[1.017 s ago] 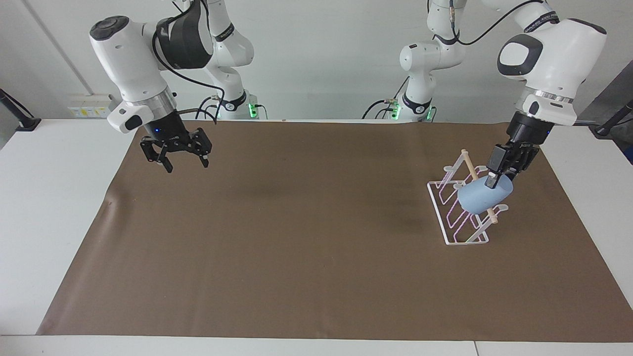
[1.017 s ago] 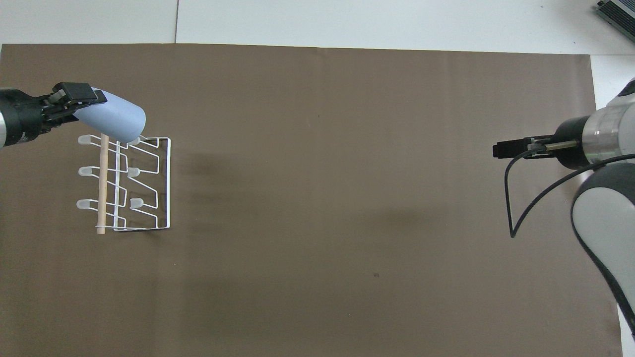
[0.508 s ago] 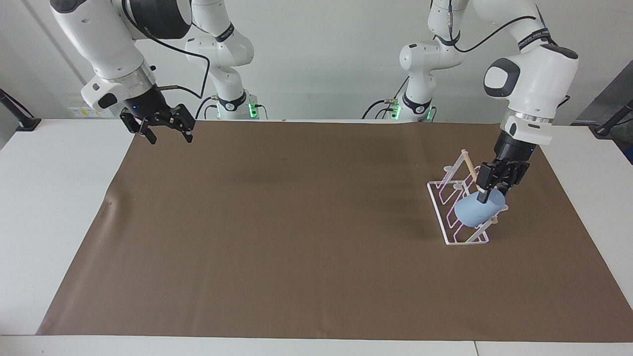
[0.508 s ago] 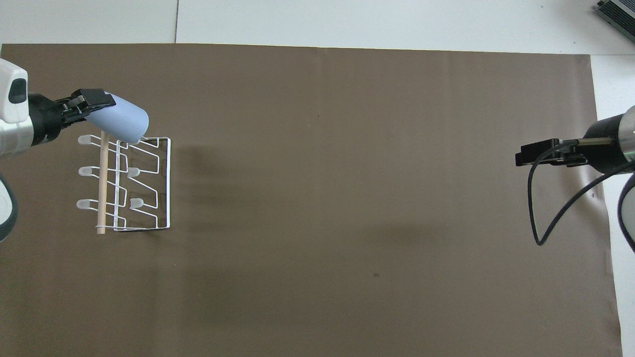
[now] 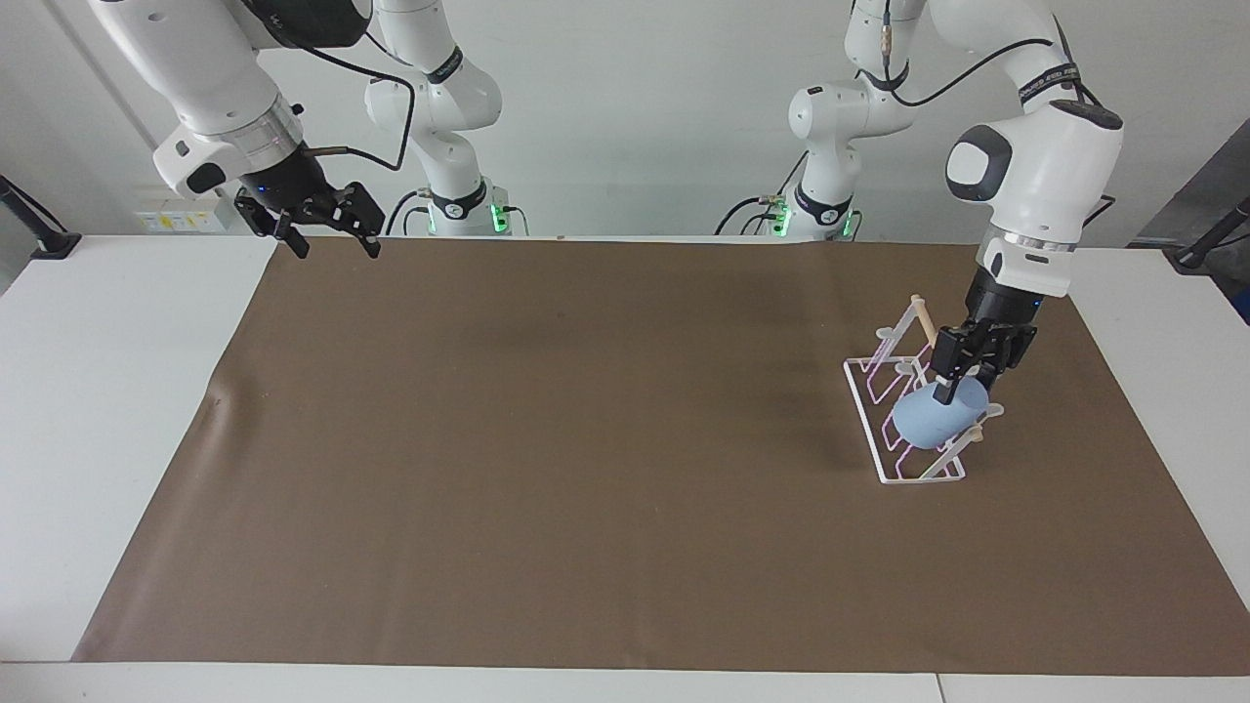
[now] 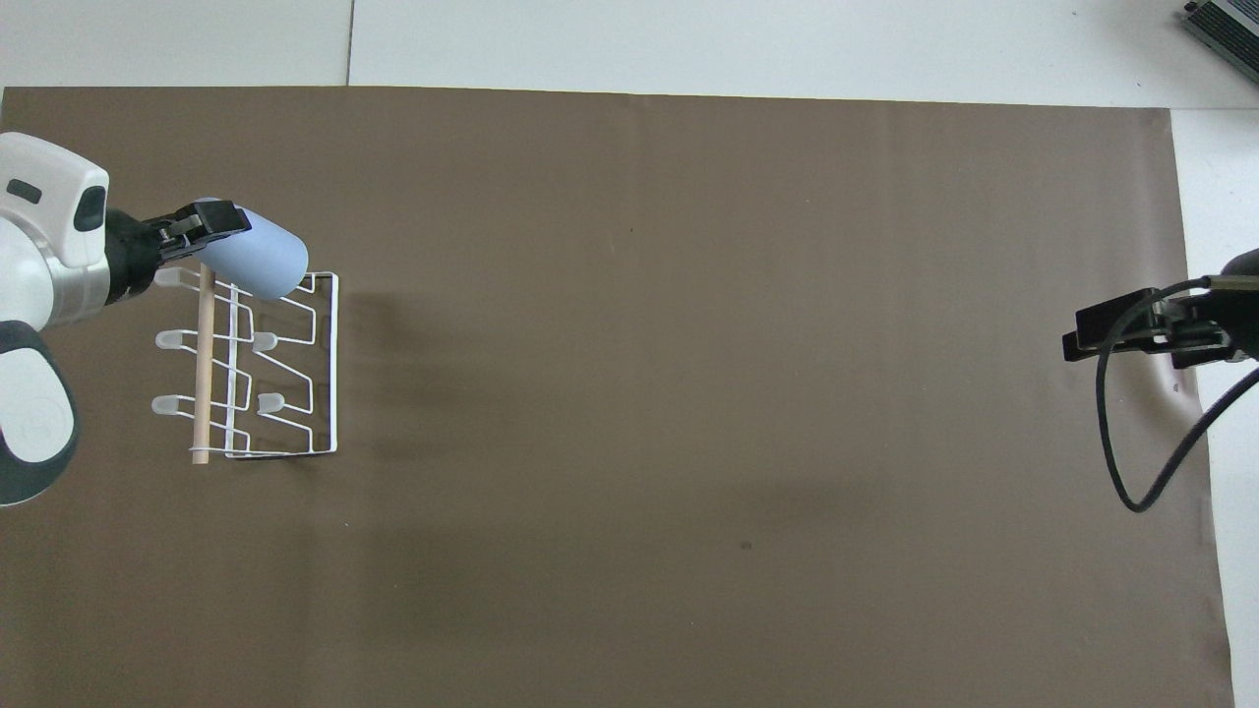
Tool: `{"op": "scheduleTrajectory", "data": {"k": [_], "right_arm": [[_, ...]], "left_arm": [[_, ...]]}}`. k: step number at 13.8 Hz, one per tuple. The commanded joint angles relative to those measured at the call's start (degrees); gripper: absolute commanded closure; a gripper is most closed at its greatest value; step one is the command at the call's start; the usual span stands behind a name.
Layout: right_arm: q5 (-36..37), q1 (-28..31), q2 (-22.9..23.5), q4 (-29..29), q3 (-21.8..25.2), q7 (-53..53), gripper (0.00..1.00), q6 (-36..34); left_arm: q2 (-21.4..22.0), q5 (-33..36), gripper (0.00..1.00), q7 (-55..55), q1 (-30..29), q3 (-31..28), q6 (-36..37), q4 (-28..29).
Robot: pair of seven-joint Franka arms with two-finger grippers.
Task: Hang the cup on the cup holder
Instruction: 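Lower the cup onto the rack top with the left gripper and release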
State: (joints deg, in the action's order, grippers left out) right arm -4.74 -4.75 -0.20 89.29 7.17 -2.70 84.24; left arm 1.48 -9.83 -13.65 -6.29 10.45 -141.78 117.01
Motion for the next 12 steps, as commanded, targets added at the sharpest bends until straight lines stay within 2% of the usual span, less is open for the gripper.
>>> {"op": "scheduleTrajectory", "data": {"k": [1,2,3,4,5,9,10,12], "right_arm": [[0.35,-0.70,-0.23,-1.49,1.88,-0.73,0.00,-0.83],[0.35,-0.78,-0.42,-1.05,1.80,-0.64,0.00,-0.40],[0.35,-0.87,-0.42,-0.87,1.53,-0.64,0.00,-0.04],[0.35,-0.96,-0.51,-0.78,1.27,-0.64,0.00,0.05],[0.26,-0.96,-0.59,-0.78,1.18,-0.73,0.00,0.13],[0.26,0.09,-0.77,-0.78,1.01,-0.56,0.00,0.58],[0.26,1.75,-0.77,-0.87,-0.47,-0.47,0.00,0.66],[0.17,8.93,-0.77,-0.87,-7.40,-0.55,0.00,0.84]], "left_arm": [[1.07,1.56,1.00,0.47,0.67,-0.61,-1.30,1.73],[1.16,1.56,1.00,0.56,0.67,-0.61,-1.22,1.82],[1.16,1.65,0.88,1.08,0.76,-0.61,-1.04,1.82],[1.16,2.26,0.19,1.52,0.76,-0.61,-0.78,1.82],[1.16,2.53,0.00,1.61,0.93,-0.61,-0.69,1.73],[1.16,4.02,0.00,1.79,1.02,-0.61,2.12,-0.38],[1.24,4.02,0.00,2.31,1.02,-0.61,3.95,-1.69],[1.42,4.11,0.00,2.58,1.02,-0.61,12.01,-6.07]]}}
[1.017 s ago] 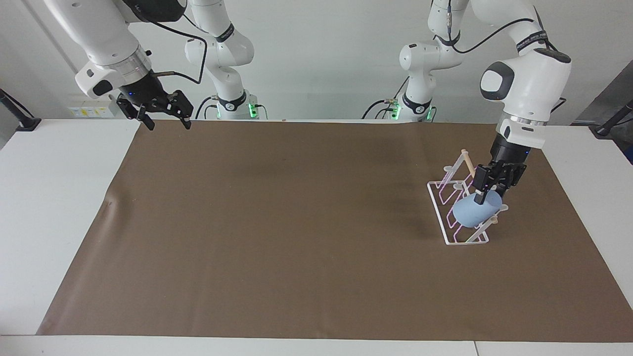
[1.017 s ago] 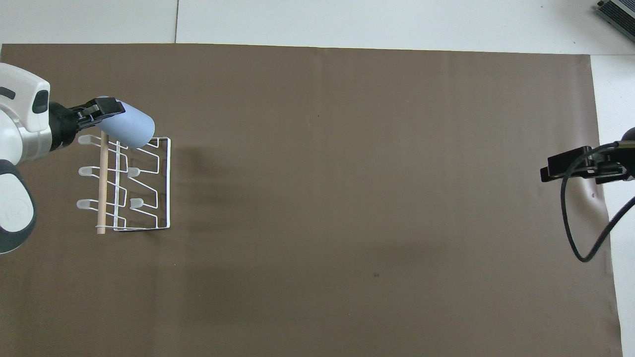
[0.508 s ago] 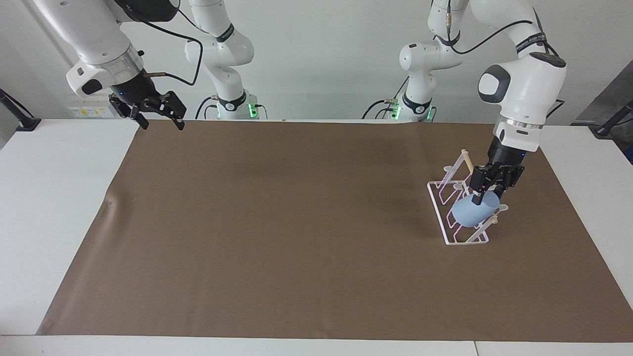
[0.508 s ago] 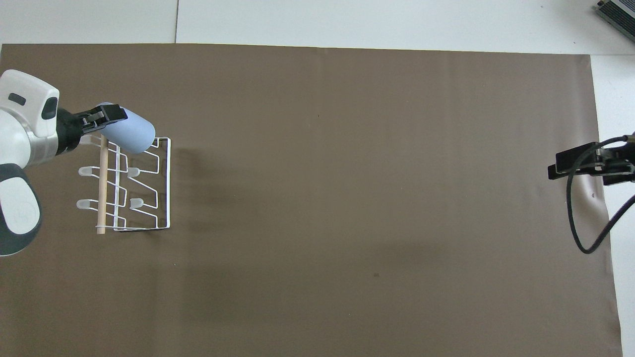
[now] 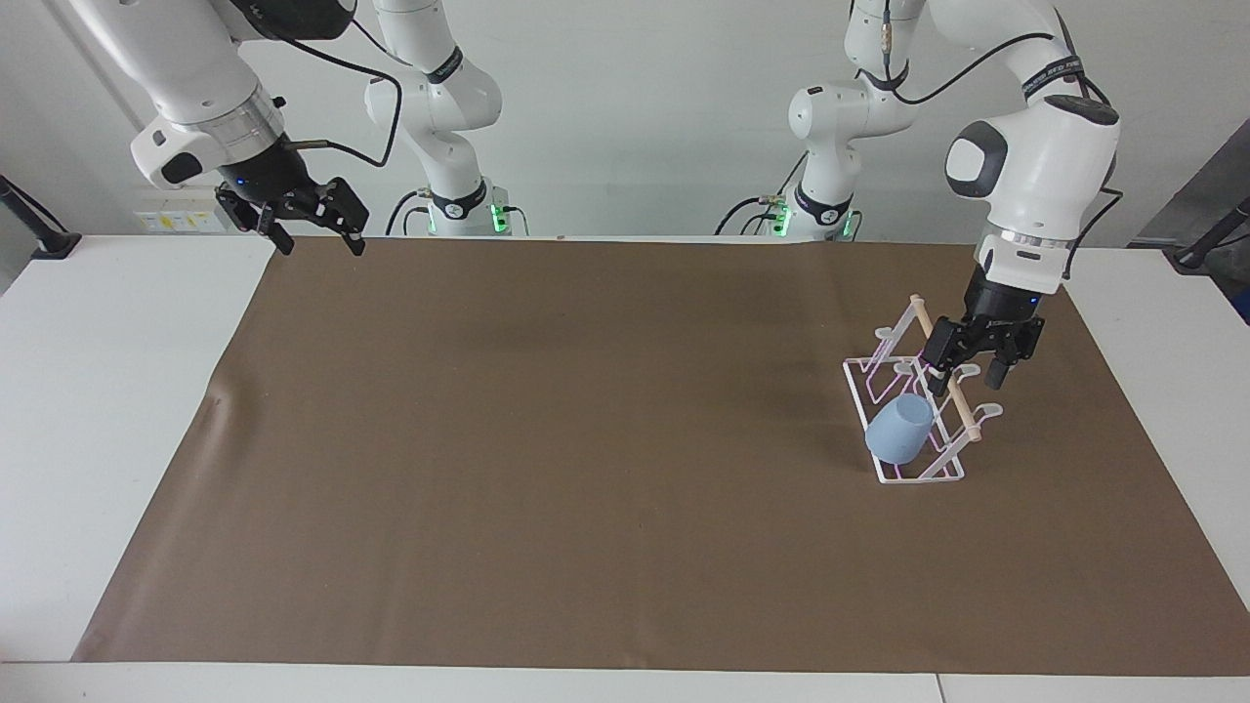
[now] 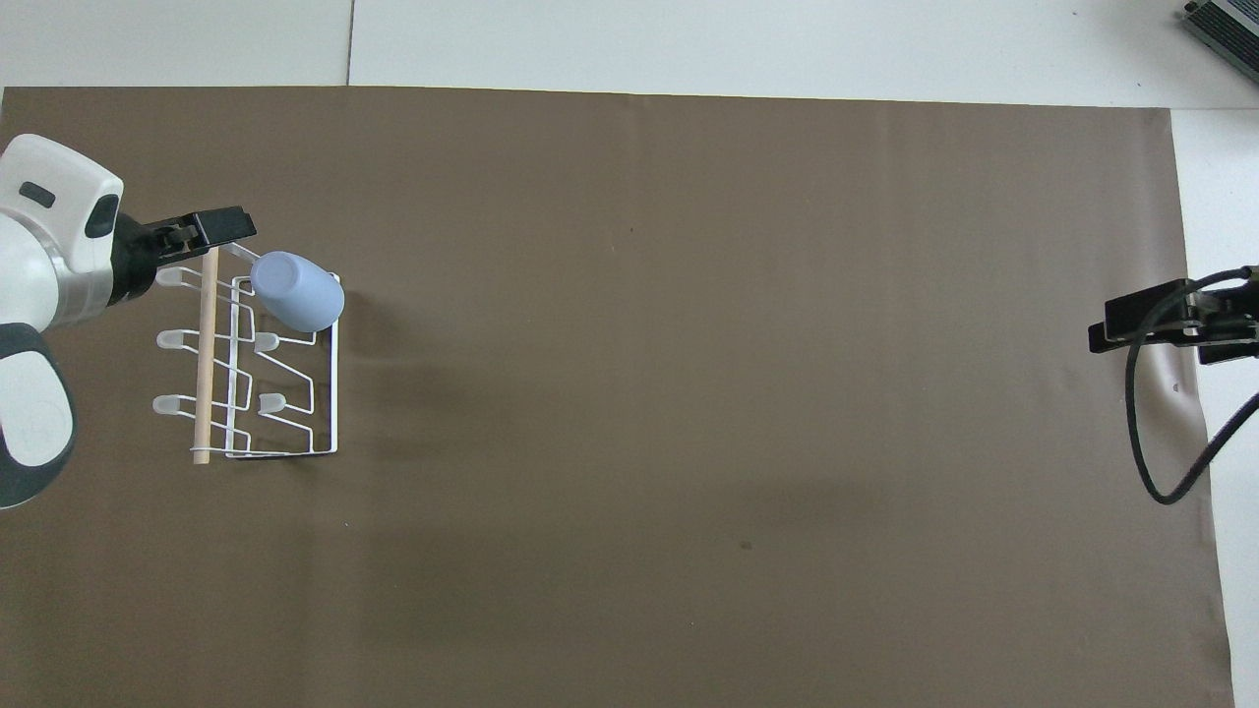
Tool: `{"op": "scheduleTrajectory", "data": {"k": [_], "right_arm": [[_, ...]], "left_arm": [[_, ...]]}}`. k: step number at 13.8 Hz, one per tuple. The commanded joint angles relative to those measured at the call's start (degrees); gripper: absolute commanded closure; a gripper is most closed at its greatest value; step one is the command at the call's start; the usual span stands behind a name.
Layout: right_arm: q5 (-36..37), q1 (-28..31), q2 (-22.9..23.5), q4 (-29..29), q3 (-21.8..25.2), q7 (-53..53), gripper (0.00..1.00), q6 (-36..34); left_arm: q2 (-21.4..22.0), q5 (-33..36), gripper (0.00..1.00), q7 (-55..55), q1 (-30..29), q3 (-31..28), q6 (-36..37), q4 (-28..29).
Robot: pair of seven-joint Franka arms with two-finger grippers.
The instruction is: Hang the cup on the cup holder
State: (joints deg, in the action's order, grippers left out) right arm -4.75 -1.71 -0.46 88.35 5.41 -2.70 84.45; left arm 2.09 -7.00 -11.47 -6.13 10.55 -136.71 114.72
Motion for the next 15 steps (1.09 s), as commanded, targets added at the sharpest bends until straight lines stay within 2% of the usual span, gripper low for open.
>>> {"op": "scheduleTrajectory", "data": {"k": [1,5,8,10,15], "right_arm": [[0.26,8.02,-0.59,0.07,-8.29,-0.47,0.00,0.54],[0.26,8.12,-0.60,-0.02,-8.40,-0.38,0.00,0.28],[0.26,7.60,-0.68,-0.02,-8.05,-0.38,0.00,0.19],[0.35,7.16,-0.60,-0.02,-7.53,-0.38,0.00,0.19],[1.23,3.92,0.10,-0.11,-3.93,-0.38,0.00,0.27]], "left_arm": [[0.90,1.28,0.00,0.74,0.77,-0.79,11.25,-6.41],[0.72,3.46,0.00,3.81,0.77,-0.70,28.82,-16.78],[0.90,4.80,0.00,12.14,0.24,-1.05,40.17,-21.10],[1.68,5.85,0.00,16.12,0.15,-1.14,43.01,-20.33],[2.74,6.82,0.00,15.60,0.77,-0.97,44.25,-18.66]]}}
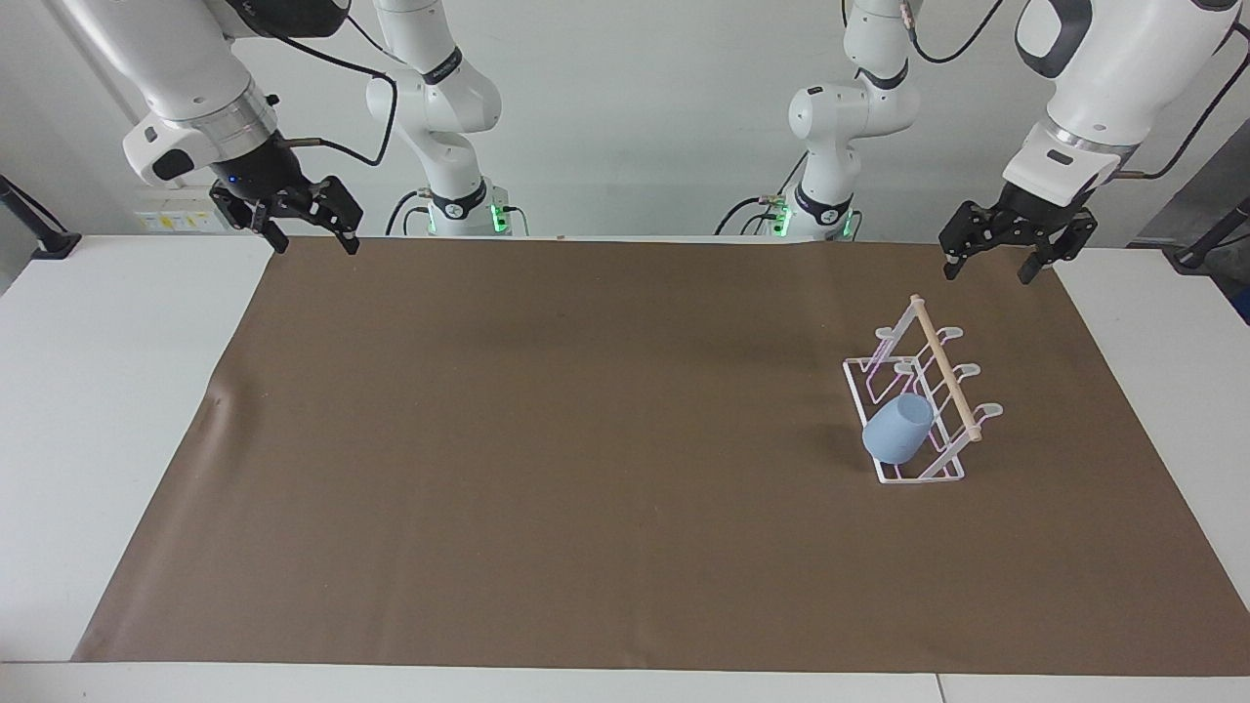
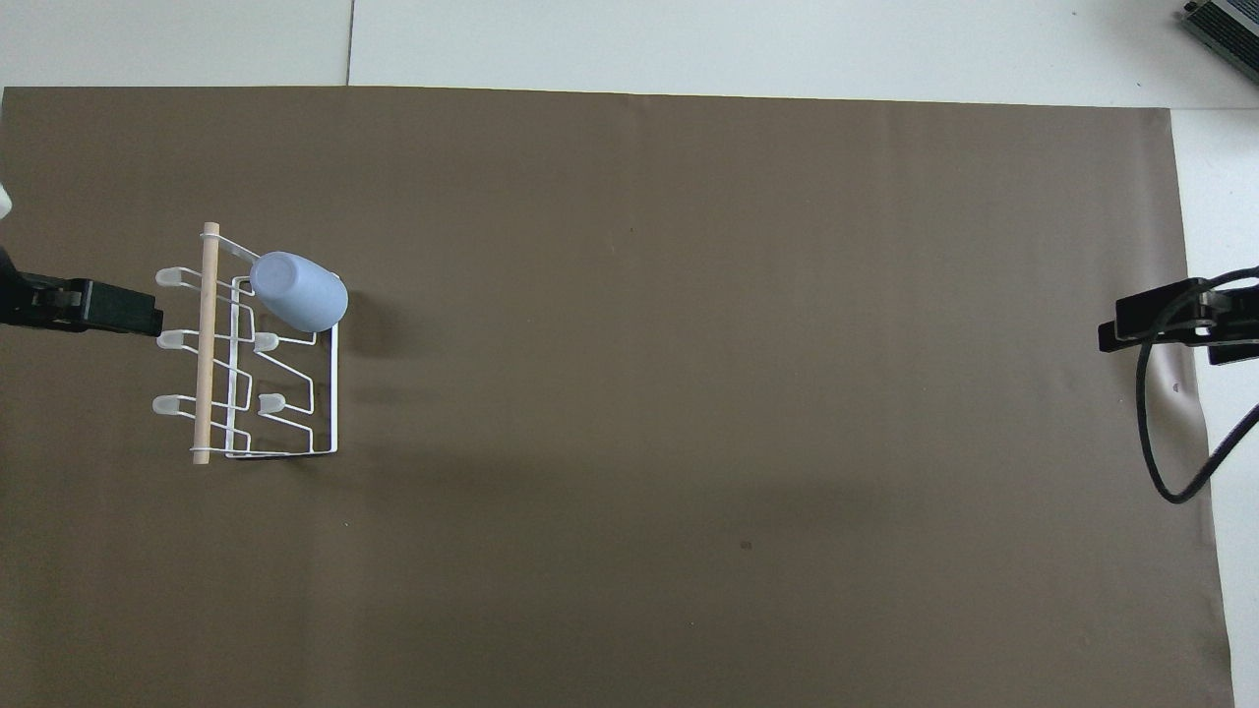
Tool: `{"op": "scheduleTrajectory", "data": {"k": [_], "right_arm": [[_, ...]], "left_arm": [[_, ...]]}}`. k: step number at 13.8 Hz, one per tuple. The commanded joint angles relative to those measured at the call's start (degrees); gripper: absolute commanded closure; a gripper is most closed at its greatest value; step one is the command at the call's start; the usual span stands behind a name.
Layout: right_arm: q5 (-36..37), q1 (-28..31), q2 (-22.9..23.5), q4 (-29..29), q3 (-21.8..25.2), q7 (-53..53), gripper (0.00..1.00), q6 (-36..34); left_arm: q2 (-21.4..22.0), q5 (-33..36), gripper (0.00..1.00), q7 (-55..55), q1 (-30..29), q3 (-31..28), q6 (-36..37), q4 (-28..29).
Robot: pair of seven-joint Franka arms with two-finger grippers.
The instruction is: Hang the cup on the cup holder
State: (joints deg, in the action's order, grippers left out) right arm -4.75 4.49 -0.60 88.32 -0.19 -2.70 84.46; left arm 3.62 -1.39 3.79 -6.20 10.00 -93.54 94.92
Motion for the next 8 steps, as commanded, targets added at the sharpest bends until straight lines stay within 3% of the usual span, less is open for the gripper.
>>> {"op": "scheduleTrajectory", "data": {"k": [1,8], "right_arm": [[1.23,-2.12,-0.01,-0.16,1.33,-0.46,0.00,0.45],[1.05,-1.76,-0.63,0.10,1.06,-0.55,0.00,0.10]], "left_arm": [[1.12,1.13,0.00,0.25,0.40,-0.42,2.82,0.45],[-1.34,-0.89,0.00,-1.06,-0.31,-0.95,10.75,-8.08]]}}
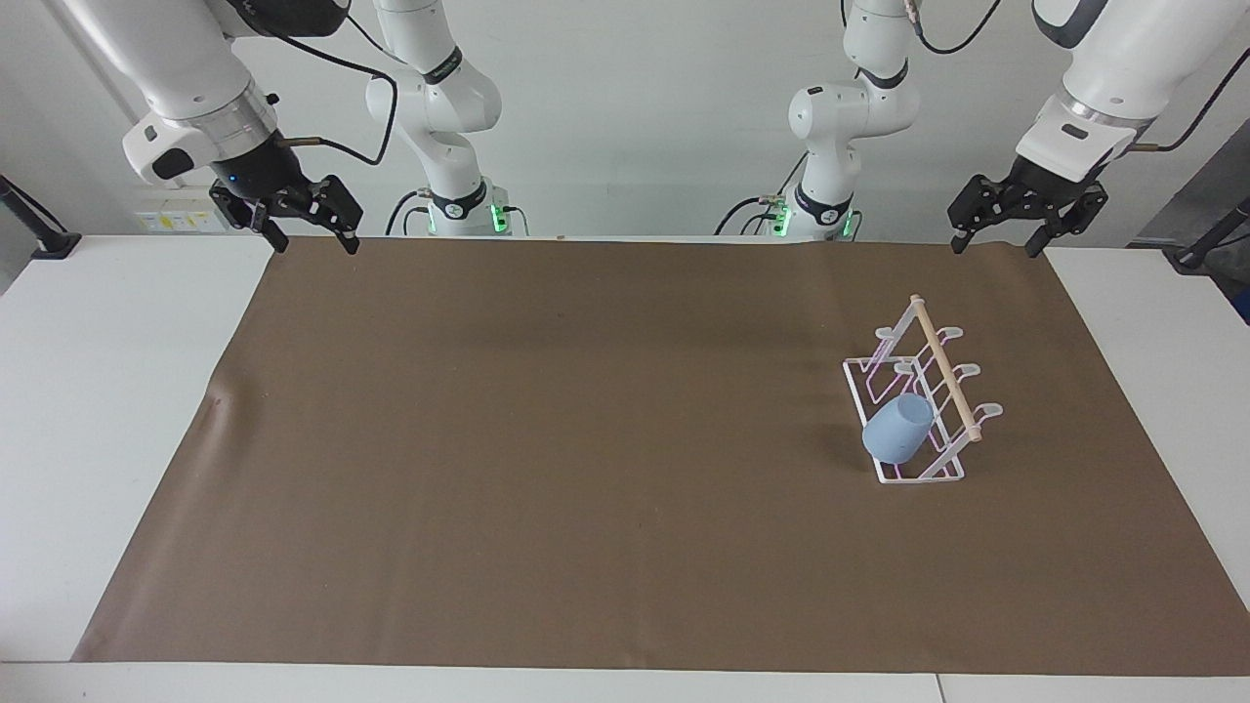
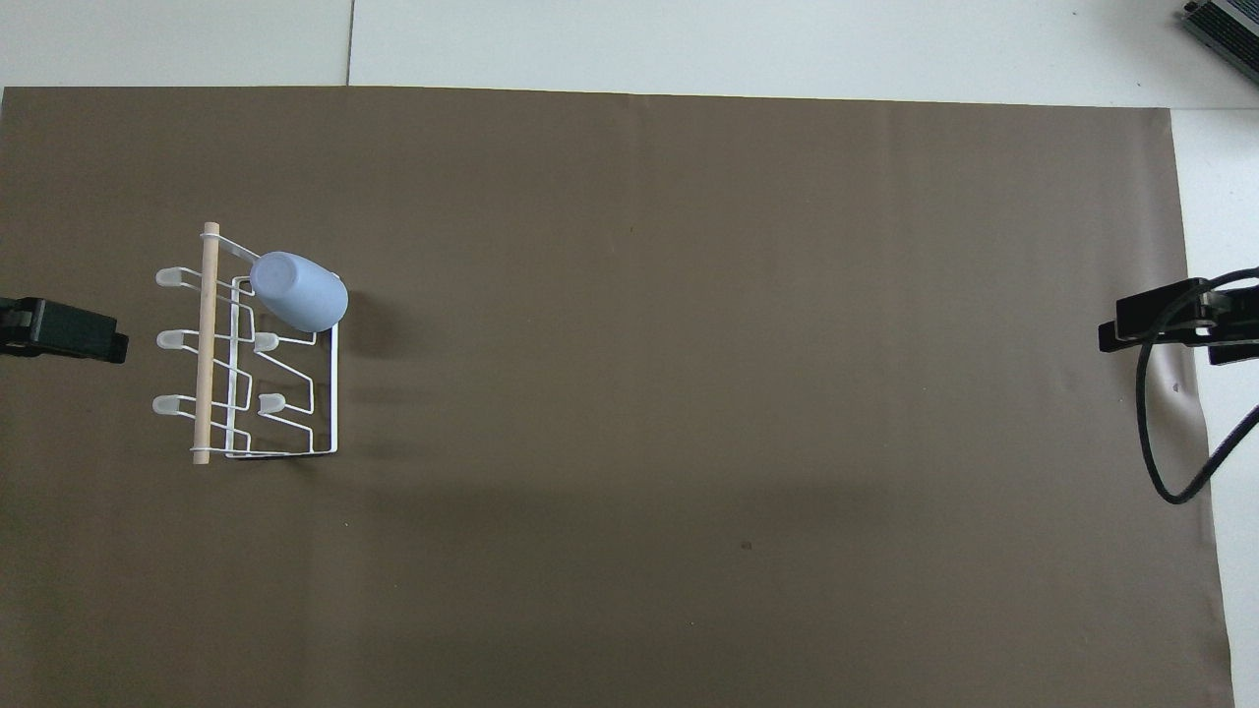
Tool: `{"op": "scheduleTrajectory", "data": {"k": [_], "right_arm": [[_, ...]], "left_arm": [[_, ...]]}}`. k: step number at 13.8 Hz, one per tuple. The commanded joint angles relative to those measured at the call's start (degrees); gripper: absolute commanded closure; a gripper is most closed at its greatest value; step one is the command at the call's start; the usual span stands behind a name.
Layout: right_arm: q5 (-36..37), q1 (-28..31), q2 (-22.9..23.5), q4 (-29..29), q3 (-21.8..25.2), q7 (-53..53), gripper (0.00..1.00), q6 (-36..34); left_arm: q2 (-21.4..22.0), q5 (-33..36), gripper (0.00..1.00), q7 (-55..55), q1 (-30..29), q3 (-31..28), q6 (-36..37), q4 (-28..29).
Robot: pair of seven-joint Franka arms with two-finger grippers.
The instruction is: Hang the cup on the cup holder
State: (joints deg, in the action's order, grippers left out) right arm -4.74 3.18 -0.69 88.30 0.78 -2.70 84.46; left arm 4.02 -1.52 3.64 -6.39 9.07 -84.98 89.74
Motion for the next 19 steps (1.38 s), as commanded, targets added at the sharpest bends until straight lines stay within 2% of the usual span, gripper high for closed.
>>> {"op": "scheduleTrajectory", "data": {"k": [1,4,8,19], "right_arm": [[1.05,-0.45,-0.54,0.12,0.19,-0.55,0.00,0.09],[1.05,-0.37,-0.54,0.12,0.19,-0.55,0.00,0.09],[1.05,-0.37,-0.54,0.12,0.10,-0.55,0.00,0.09],[1.05,-0.37,-0.54,0.12,0.10,-0.55,0.00,0.09]], "left_arm": [[-1.56,-0.94,0.00,-1.87,0.15,-0.27,1.58,-2.90],[-1.47,-0.68,0.00,-1.97,0.85,-0.97,1.57,-2.81],[-1.20,-0.85,0.00,-1.62,3.58,-4.76,0.96,-2.37],[-0.85,-0.94,0.00,-1.27,2.79,-4.67,1.13,-1.41]]}}
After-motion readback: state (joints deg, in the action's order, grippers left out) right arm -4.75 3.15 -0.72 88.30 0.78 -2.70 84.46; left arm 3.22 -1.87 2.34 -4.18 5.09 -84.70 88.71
